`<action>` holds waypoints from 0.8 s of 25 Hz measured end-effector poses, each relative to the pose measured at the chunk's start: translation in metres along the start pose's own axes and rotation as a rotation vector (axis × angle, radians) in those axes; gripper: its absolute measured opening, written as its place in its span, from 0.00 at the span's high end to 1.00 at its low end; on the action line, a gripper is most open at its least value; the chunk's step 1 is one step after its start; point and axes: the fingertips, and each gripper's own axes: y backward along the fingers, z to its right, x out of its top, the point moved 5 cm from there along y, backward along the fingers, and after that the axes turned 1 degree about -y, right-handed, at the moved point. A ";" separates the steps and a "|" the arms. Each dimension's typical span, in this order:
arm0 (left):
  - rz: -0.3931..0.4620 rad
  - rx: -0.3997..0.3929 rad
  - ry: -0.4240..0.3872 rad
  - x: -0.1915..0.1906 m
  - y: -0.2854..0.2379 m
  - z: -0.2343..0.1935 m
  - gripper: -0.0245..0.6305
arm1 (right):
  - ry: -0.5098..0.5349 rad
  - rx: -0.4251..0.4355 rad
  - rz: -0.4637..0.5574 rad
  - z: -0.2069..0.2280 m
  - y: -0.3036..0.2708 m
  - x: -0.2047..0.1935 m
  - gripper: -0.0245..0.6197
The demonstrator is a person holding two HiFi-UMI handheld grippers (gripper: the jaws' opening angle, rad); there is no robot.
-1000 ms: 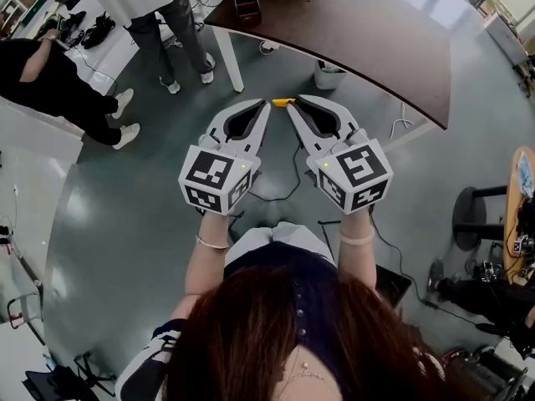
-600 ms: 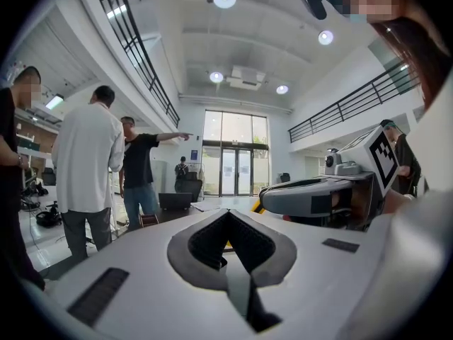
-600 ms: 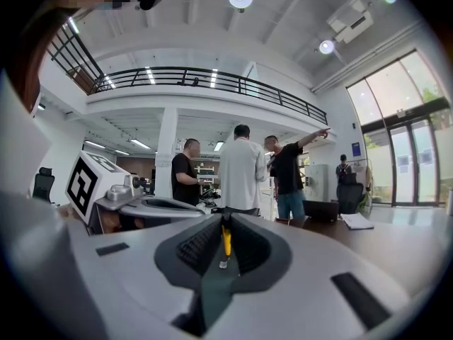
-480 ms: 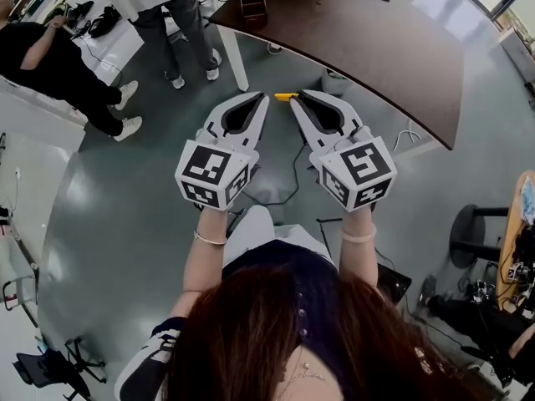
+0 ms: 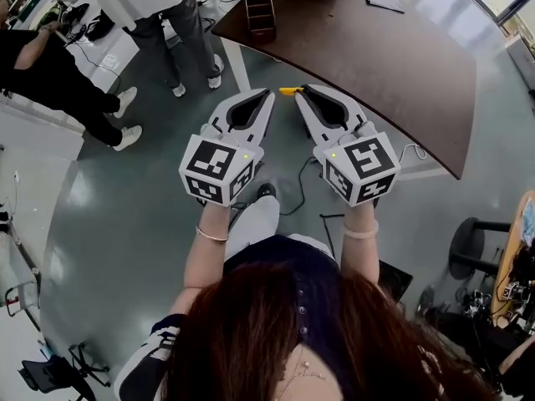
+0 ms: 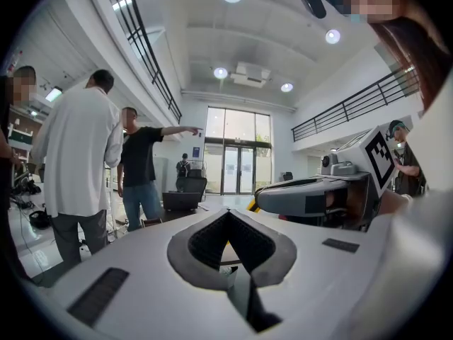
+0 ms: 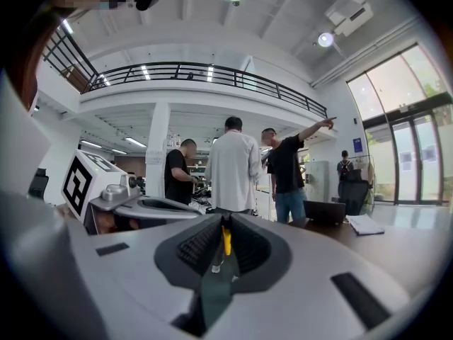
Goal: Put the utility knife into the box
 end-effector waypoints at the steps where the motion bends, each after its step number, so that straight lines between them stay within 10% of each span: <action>1: 0.001 -0.004 -0.002 0.002 -0.007 -0.013 0.97 | 0.003 -0.005 0.002 0.005 -0.013 0.004 0.89; 20: -0.009 -0.002 0.026 0.008 -0.140 -0.159 0.97 | -0.008 -0.006 -0.010 0.114 -0.175 0.021 0.89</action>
